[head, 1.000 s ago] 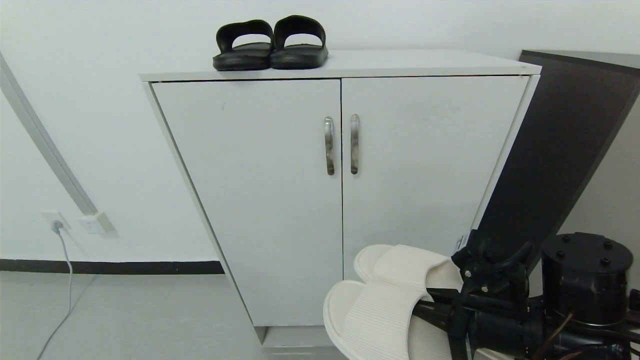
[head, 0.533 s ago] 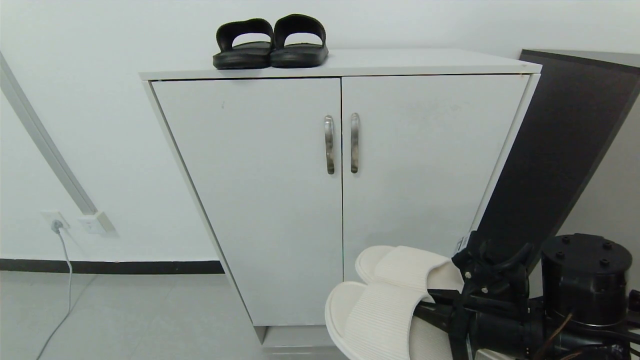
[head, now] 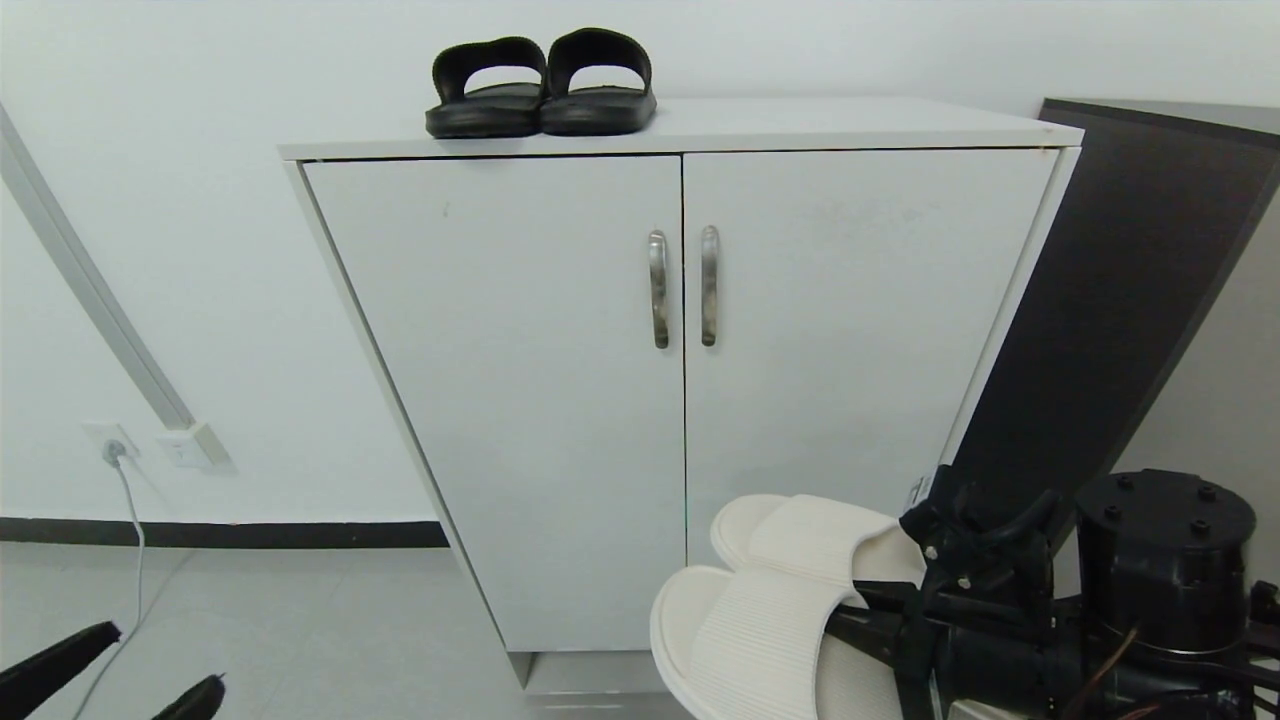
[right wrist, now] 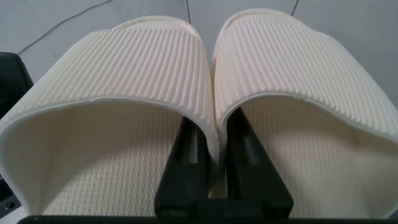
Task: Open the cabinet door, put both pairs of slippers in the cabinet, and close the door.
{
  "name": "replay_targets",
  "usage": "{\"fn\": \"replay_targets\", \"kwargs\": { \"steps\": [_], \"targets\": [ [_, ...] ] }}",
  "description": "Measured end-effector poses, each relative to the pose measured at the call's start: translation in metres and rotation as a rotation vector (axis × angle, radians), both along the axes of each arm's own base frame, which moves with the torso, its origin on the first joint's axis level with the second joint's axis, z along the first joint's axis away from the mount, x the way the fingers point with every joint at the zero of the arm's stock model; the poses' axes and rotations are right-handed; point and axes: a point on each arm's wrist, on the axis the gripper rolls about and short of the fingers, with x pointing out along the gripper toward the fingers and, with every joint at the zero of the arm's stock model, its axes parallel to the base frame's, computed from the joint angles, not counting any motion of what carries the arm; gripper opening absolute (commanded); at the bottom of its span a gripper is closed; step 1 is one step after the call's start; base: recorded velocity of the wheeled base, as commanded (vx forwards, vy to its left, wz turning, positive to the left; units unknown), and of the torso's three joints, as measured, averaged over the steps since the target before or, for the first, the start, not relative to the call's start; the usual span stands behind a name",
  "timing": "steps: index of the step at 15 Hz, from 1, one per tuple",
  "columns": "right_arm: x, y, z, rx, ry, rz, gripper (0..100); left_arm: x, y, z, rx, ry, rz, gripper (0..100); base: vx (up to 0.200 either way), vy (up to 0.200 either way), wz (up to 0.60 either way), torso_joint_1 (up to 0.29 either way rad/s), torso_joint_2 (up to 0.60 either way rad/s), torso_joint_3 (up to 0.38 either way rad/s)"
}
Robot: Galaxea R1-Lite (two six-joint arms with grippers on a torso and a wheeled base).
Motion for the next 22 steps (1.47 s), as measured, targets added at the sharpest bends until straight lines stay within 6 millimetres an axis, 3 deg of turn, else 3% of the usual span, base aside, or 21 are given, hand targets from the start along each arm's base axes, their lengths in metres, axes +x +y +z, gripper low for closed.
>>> {"fn": "replay_targets", "kwargs": {
  "steps": [3, 6, 12, 17, 22],
  "targets": [
    [0.000, 0.000, -0.001, 0.001, 0.000, 0.001, 0, 0.032, -0.008, 0.020, -0.019, 0.019, -0.126, 100, 0.000, 0.000, 0.00, 0.000, 0.00, 0.000],
    [0.001, 0.001, 0.000, 0.019, -0.019, 0.001, 0, 0.062, -0.029, 0.046, -0.039, -0.016, -0.287, 100, 0.000, 0.000, 0.00, 0.000, 0.00, 0.000],
    [0.004, 0.003, -0.010, 0.023, -0.021, 0.001, 0, 0.109, -0.090, 0.101, -0.187, 0.011, -0.539, 100, 0.000, 0.000, 0.00, 0.000, 0.00, 0.000],
    [0.003, 0.002, -0.013, 0.015, -0.013, 0.001, 0, 0.143, -0.145, 0.118, -0.198, 0.021, -0.698, 100, 0.000, 0.000, 0.00, 0.000, 0.00, 0.000],
    [0.002, 0.000, -0.016, -0.006, -0.015, 0.008, 0, 0.178, -0.181, 0.123, -0.226, 0.056, -0.818, 100, 0.000, 0.000, 0.00, 0.000, 0.00, 0.000]
  ]
}}
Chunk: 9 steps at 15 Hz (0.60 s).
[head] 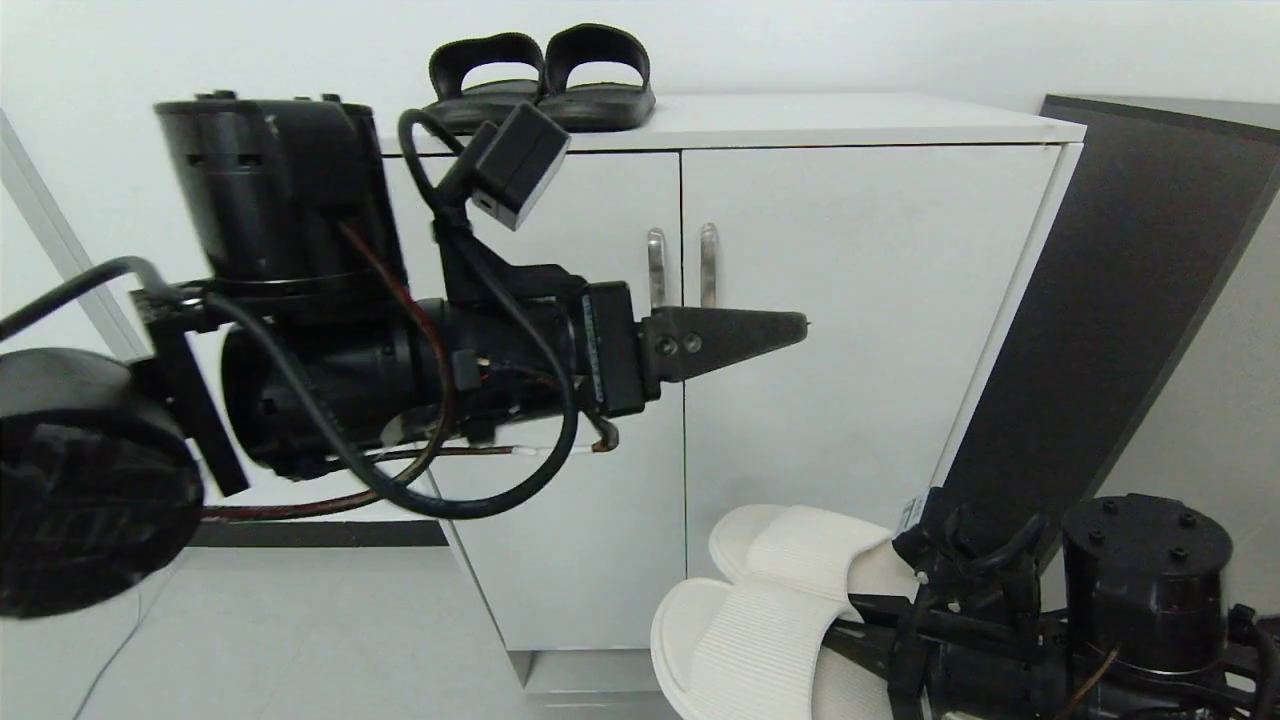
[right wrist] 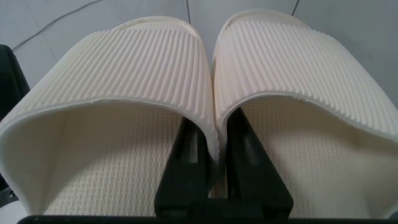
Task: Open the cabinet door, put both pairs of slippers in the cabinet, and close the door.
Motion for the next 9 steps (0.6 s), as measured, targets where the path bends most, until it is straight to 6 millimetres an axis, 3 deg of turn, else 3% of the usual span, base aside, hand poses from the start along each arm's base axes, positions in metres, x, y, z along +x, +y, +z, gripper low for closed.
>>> {"fn": "replay_targets", "kwargs": {
  "steps": [5, 9],
  "targets": [
    [0.001, 0.001, -0.003, -0.011, 0.008, 0.002, 0, 0.036, -0.024, -0.004, -0.012, 0.006, 0.100, 100, 0.000, 0.000, 0.00, 0.000, 0.00, 0.000],
    [0.002, 0.002, -0.005, -0.017, 0.012, 0.001, 0, 0.056, -0.025, 0.004, -0.030, -0.022, 0.242, 100, 0.000, 0.000, 0.00, 0.000, 0.00, 0.000]
  ]
}}
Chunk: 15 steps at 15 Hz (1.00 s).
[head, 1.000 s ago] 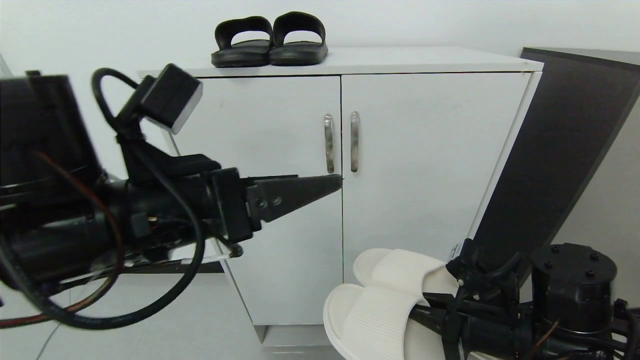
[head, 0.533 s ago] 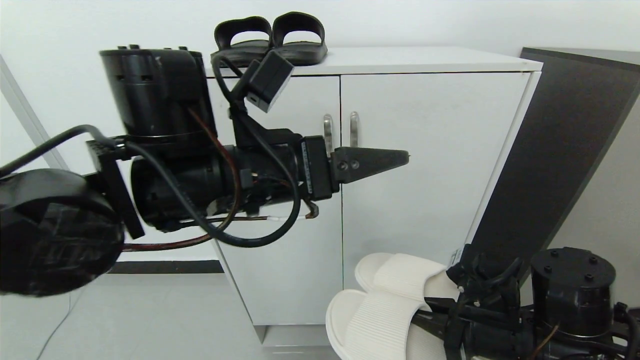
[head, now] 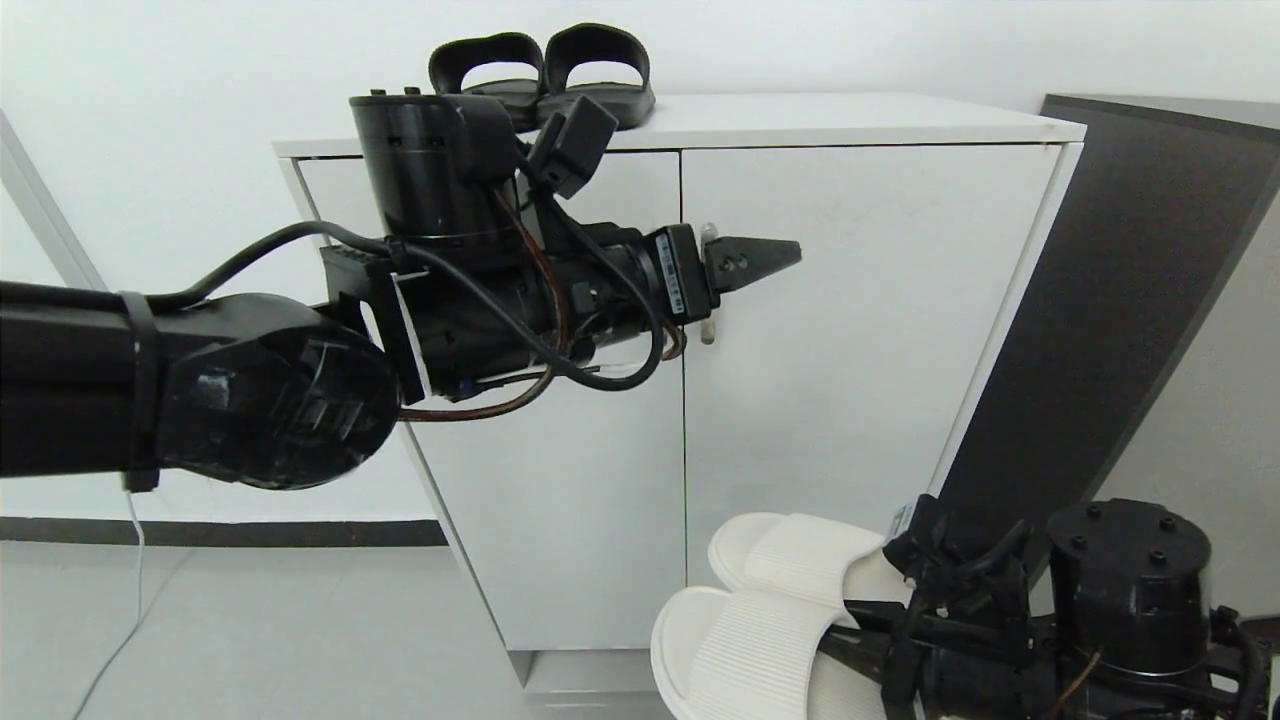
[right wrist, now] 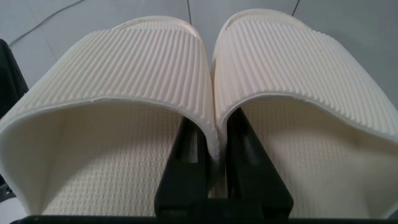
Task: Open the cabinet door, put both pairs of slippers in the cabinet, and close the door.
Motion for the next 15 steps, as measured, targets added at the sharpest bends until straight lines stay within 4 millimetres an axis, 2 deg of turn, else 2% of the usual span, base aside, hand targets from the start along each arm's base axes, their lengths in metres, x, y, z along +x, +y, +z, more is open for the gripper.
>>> {"fn": "replay_targets", "kwargs": {
  "steps": [7, 15],
  "targets": [
    [0.001, 0.001, 0.002, 0.010, -0.012, -0.001, 0, 0.023, 0.003, -0.008, 0.007, 0.012, 0.096, 100, 0.000, 0.000, 0.00, 0.000, 0.00, 0.000],
    [0.001, 0.001, 0.001, 0.010, -0.011, -0.001, 0, 0.049, -0.010, -0.019, 0.008, 0.020, 0.131, 100, 0.000, 0.000, 0.00, 0.000, 0.00, 0.000]
  ]
}}
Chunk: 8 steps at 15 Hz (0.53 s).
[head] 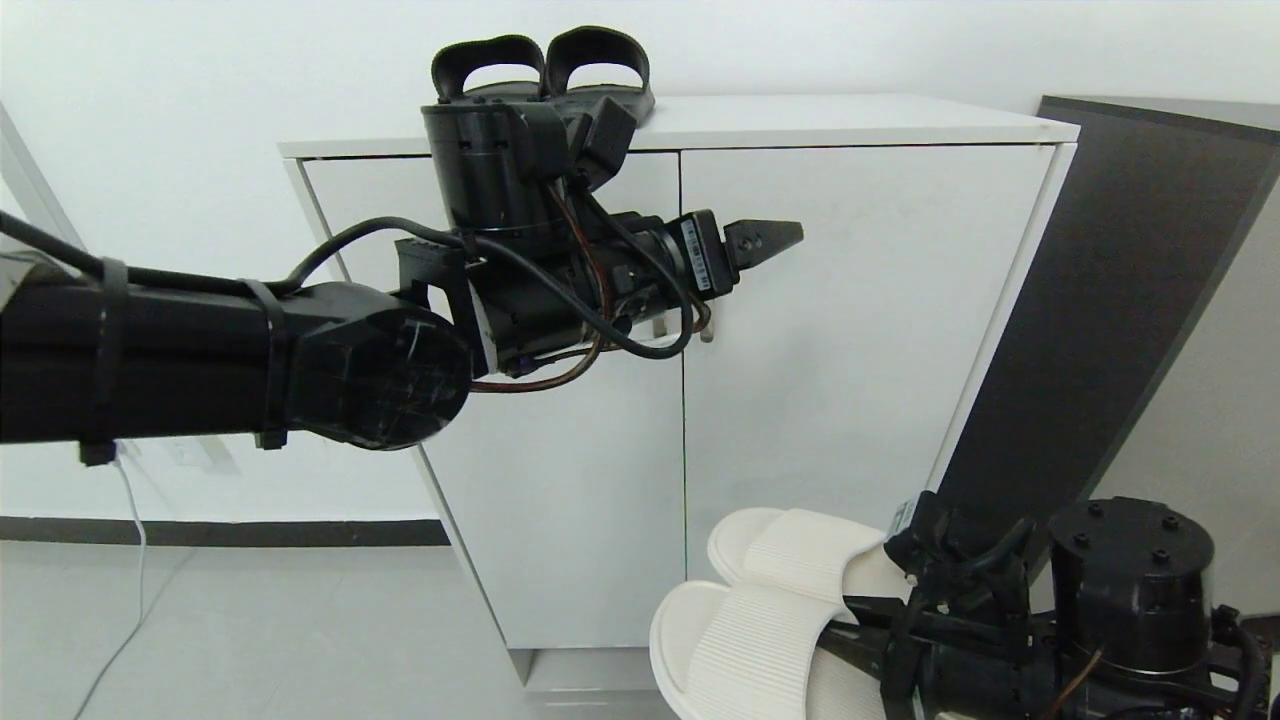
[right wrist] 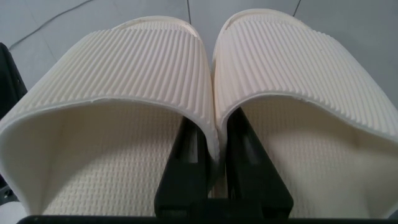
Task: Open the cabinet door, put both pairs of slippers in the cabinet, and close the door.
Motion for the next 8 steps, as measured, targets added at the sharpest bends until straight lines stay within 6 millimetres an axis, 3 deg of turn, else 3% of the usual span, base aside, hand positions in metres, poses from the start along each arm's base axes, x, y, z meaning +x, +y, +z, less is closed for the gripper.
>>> {"fn": "replay_targets", "kwargs": {
  "steps": [1, 8],
  "targets": [
    [-0.0001, 0.0000, -0.0001, 0.000, 0.000, 0.000, 0, 0.0010, -0.0007, -0.0019, 0.002, 0.004, 0.000, 0, 0.000, 0.000, 0.00, 0.000, 0.00, 0.000],
    [-0.0019, -0.0004, -0.0019, -0.010, 0.001, 0.009, 0, -0.0021, 0.0010, -0.0111, 0.021, 0.032, 0.005, 0, 0.000, 0.000, 0.00, 0.000, 0.00, 0.000]
  ]
}}
